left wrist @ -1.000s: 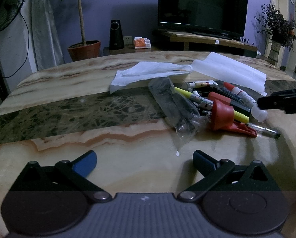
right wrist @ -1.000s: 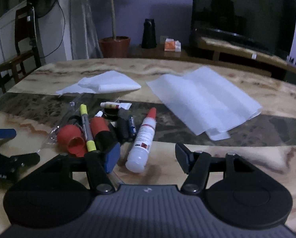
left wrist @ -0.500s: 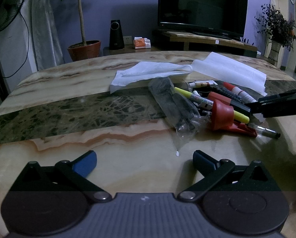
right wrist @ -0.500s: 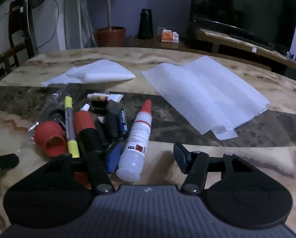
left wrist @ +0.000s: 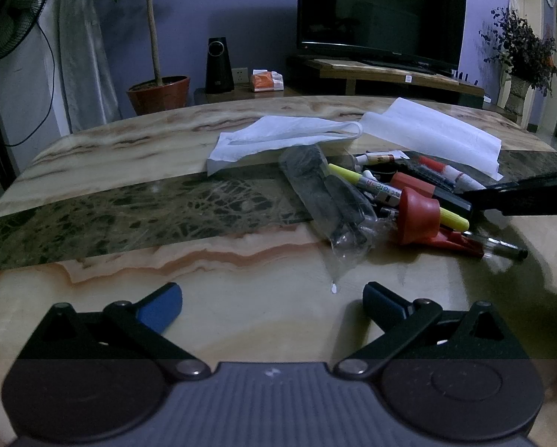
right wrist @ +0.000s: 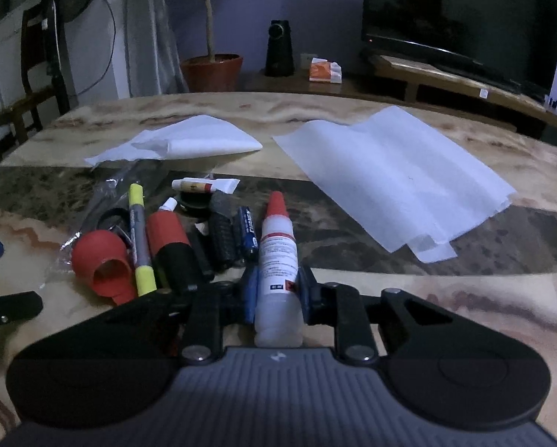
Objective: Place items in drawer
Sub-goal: 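Carry the glue bottle with the right gripper down into the drawer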
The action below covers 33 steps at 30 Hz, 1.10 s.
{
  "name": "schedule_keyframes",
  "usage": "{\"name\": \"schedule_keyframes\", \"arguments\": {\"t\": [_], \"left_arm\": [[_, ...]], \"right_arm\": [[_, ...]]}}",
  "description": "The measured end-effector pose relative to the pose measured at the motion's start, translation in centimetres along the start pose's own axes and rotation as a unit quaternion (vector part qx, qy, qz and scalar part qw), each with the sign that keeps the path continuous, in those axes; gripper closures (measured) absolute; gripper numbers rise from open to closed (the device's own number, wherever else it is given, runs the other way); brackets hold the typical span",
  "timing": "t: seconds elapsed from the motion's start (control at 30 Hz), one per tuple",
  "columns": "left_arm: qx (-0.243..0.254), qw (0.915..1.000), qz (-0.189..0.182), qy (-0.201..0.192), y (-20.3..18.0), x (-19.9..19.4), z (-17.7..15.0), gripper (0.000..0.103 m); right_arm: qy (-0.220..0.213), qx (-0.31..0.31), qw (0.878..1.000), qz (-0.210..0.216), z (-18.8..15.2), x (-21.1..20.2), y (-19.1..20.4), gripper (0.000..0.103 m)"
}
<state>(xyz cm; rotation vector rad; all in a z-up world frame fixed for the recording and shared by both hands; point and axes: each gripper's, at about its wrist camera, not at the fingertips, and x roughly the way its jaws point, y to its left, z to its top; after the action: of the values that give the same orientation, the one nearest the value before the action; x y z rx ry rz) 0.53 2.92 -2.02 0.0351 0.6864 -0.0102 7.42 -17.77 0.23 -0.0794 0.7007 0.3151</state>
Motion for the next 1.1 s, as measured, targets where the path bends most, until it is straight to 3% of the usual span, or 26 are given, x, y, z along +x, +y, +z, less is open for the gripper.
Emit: {"name": "schedule_keyframes", "arguments": {"t": [0.47, 0.77, 0.87, 1.1], "left_arm": [[0.0, 1.0, 0.0, 0.0, 0.0, 0.0, 0.0, 0.0], [0.0, 1.0, 0.0, 0.0, 0.0, 0.0, 0.0, 0.0], [0.0, 1.0, 0.0, 0.0, 0.0, 0.0, 0.0, 0.0], [0.0, 1.0, 0.0, 0.0, 0.0, 0.0, 0.0, 0.0]], "right_arm": [[-0.047, 0.025, 0.998, 0.027, -2.4, -6.7, -2.4, 0.078], [-0.073, -0.004, 0.993, 0.091, -6.5, -13.9, -2.4, 0.078], [-0.063, -0.005, 0.991, 0.116, -8.6, -16.1, -3.1, 0.078], [-0.04, -0.071, 0.977, 0.196, -13.8, -21.5, -2.5, 0.078]]}}
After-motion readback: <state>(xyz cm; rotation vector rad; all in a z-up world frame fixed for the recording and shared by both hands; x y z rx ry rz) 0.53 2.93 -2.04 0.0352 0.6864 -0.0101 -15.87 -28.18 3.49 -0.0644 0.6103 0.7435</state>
